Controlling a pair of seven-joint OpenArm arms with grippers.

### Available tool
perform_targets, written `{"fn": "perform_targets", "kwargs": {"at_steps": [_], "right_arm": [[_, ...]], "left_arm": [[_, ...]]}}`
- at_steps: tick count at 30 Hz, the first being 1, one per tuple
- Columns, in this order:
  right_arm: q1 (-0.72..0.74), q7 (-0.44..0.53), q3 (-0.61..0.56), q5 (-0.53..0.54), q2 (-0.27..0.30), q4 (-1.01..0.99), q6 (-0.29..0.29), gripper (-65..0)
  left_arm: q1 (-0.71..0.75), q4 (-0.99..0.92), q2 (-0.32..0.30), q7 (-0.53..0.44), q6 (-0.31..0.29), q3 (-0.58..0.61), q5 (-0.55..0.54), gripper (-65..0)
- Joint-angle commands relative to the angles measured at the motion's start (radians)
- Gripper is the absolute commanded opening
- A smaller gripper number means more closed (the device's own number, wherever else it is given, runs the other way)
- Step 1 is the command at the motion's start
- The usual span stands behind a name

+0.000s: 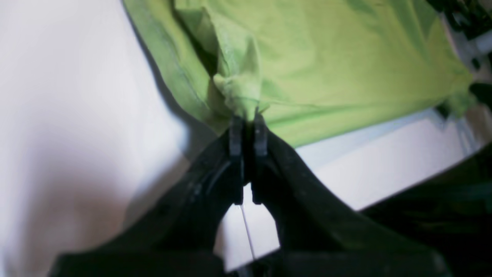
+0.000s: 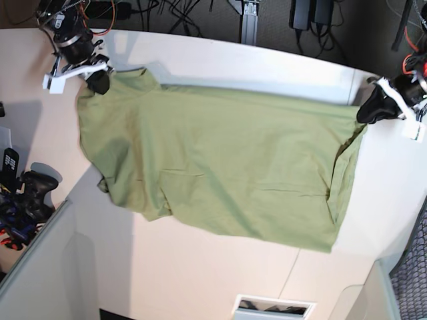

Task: Layout the t-shirt on the table in an organized manner, then fold the t-shirt properly
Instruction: 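Pull the shoulder corners apart to smooth the shirt flat, then lift the shirt edge with both grippers and drag it toward the robot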

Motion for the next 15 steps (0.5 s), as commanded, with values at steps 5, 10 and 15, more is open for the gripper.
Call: {"fn": "perform_targets", "kwargs": {"at_steps": [5,10,15], "right_arm": [[-0.080,0.023,0.006,0.024,0.042,0.140,0.009,-65.0],[-0.070,0.045,0.019,0.016,0.042,0.209,0.008,-65.0],[0.010,0.064,0.018,-0.027,0.042,0.197,0.008,-65.0]], "left_arm": [[0.077,0.156,-0.039,-0.016,-0.022,-0.007,-0.024,-65.0],[0.079,0.248,-0.038,-0.050,-0.022,-0.056,-0.023,-65.0],[0.012,0.200,-0.028,-0.054,-0.022,-0.051,-0.001,-65.0]]}}
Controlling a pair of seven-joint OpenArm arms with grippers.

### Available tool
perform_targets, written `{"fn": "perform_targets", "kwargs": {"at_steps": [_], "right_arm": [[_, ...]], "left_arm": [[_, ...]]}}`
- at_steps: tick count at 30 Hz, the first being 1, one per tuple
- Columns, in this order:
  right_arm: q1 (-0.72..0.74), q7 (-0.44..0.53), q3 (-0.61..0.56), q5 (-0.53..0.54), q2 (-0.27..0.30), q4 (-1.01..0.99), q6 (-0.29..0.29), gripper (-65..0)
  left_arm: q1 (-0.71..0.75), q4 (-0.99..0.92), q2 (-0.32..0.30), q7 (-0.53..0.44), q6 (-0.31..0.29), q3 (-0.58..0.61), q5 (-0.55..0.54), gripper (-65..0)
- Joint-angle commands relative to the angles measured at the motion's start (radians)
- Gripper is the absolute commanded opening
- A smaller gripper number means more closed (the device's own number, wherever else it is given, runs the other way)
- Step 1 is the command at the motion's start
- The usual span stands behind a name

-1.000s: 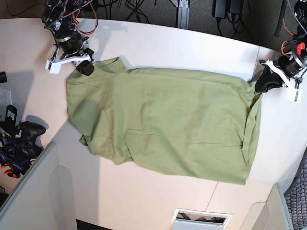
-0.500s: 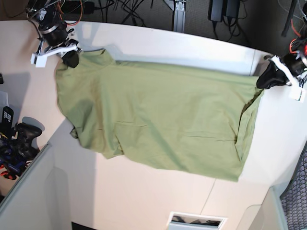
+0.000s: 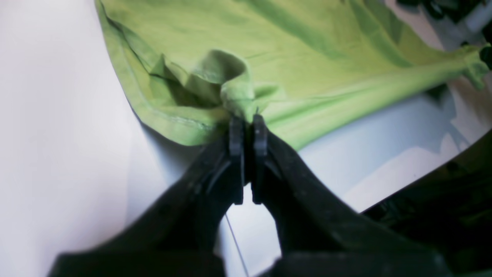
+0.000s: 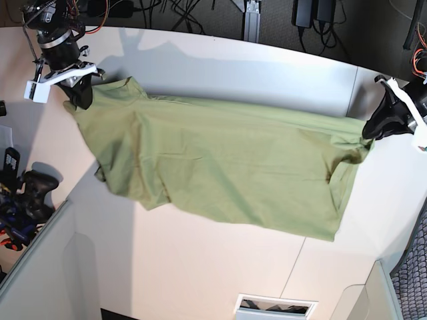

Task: Layout the t-shirt on the table in an organized manner, then fold the t-shirt properly
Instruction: 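Lift the shirt edge with both grippers and drag it toward the robot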

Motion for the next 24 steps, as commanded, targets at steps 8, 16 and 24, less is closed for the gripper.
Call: {"fn": "perform_targets", "kwargs": {"at_steps": [8,16,24], "right_arm": [[0.153,0.046,-0.053,-0.042,0.014,-0.175,0.001,-65.0],[0.264,0.060,-0.086,-0.113,0.014,-0.347,0.001,-65.0],[0.267,0.051,-0.080,-0.111,0.014,-0.332,0.000,-29.9]], "left_arm": [[-0.144,-0.164,0.019,-0.084,-0.012,0.074,0.094,-65.0],[-0.272,-0.343,0.019,-0.108,-0.012,0.168,0.143,-64.8],[-0.278,-0.355,0.014,-0.028,-0.012,0.159,0.050,-48.4]]}}
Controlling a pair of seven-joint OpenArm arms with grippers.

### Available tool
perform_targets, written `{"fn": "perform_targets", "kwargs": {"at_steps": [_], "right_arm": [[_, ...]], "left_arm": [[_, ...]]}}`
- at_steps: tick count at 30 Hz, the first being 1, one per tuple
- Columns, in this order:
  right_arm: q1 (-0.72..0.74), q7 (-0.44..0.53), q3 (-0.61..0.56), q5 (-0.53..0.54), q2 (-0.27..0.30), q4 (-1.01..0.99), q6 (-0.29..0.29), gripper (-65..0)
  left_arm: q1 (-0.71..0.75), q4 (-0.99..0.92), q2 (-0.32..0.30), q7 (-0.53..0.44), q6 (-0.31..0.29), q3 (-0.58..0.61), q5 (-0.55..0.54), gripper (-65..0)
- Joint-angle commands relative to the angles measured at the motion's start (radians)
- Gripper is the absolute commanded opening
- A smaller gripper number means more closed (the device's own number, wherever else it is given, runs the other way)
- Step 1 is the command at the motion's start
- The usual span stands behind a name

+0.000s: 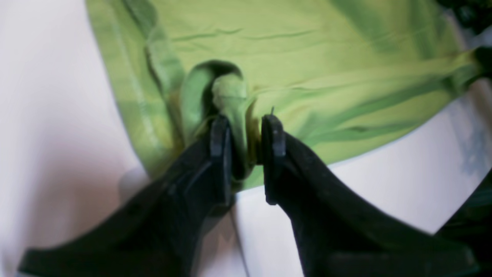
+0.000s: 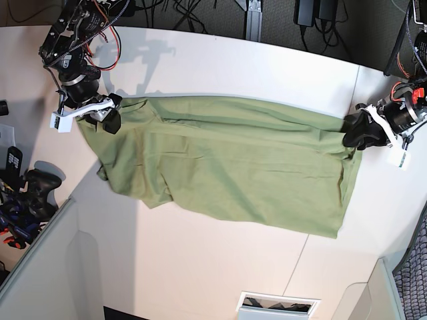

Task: Layout the t-shirt on the table in an organized manner, then fold the t-shirt properly
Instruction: 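Lift the shirt edge with both grippers and drag it toward the robot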

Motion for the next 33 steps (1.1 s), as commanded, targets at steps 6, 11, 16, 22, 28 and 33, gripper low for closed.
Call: {"fn": "perform_targets", "kwargs": {"at_steps": [6,11,16,22,28,33], "right_arm": [[0.018,0.012,0.081,0.042,0.021,0.157,0.004,-30.1],[0.055,0.079,0.096,0.043,0.075,0.146,0.004,-30.1],[0.180,0.078,0.058,0.035,0.115,-0.025,0.004,-30.1],[0.211,0.083,-0.071,0.007,0.111,-0.180,0.004,-57.6],[0.185,0.087,-0.094,-0.033,0.109,-0.179,0.004,-65.0],[0.130,0.089,-0.094,-0.045,0.109,-0.178,0.004,-65.0]], "left_arm": [[-0.013,0.182,-0.064,0.032,-0.012,-0.106,-0.108,-48.4],[-0.016,0.238,-0.100,0.023,-0.012,-0.107,-0.105,-48.0],[-0.022,0.212,-0.080,-0.022,-0.012,-0.080,-0.046,-40.2],[-0.027,0.124,-0.029,-0.097,-0.012,0.023,0.070,-40.4],[-0.026,0.117,0.035,-0.158,-0.012,0.031,0.192,-49.8],[-0.026,0.080,0.038,-0.192,-0.012,0.050,0.253,-55.1]]}}
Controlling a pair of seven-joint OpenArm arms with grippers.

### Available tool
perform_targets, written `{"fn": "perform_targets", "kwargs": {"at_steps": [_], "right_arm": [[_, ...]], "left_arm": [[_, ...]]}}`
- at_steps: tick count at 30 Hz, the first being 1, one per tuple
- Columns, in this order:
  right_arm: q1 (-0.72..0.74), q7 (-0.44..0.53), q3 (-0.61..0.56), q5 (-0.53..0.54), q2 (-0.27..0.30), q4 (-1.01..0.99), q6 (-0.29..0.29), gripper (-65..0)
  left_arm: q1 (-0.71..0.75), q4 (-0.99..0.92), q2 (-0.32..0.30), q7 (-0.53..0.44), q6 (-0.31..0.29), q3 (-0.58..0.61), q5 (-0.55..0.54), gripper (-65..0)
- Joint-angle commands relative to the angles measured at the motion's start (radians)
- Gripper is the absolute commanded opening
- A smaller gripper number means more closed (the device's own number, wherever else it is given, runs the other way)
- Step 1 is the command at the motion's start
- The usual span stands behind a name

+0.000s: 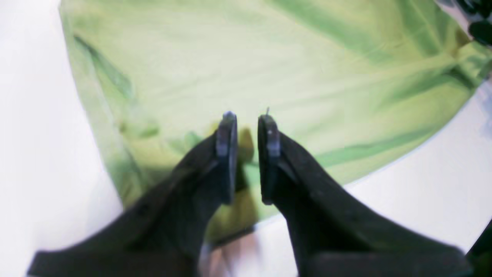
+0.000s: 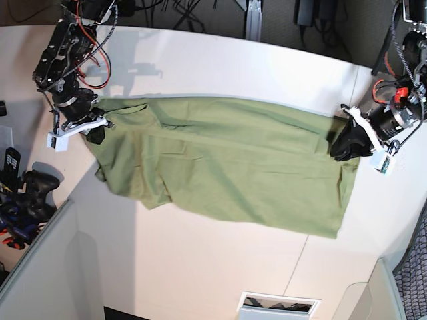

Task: Layout the t-shirt on the table in an organized manner, then fold the t-shirt properly
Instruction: 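Lift the shirt edge with both grippers and drag it toward the robot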

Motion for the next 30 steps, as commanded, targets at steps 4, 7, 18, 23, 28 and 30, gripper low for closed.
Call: {"fn": "perform_targets", "kwargs": {"at_steps": [4,7,18,23,28,30], "right_arm": [[-0.009,0.021,0.031,0.040,0.017,0.051,0.008,-65.0],[-0.037,-0.006,0.118,0.080,0.017,0.136,0.008,-65.0],[-0.222,-0.040,0.338,0.185,0.016,0.243,0.008,-27.0],[-0.204,-0.006,0.332,0.210,0.016,0.099,0.008,-26.0],[-0.124,-0.004,0.324,0.240,0.014,-0.059,0.008,-26.1],[-0.103,-0.008,0.303,0.243,0.014,-0.089,0.009,-26.1]], "left_arm": [[-0.018,0.015,-0.021,-0.024,-0.012,-0.004,-0.048,-55.1],[-0.013,0.016,-0.029,0.020,-0.012,-0.032,-0.124,-54.5],[0.051,0.016,-0.030,0.158,-0.002,-0.252,-0.341,-32.7],[0.097,0.016,-0.014,0.143,0.075,-0.252,-0.324,-32.7],[0.098,0.016,0.024,0.135,0.156,-0.252,-0.299,-32.7],[0.098,0.016,0.043,0.124,0.187,-0.252,-0.275,-32.7]]}}
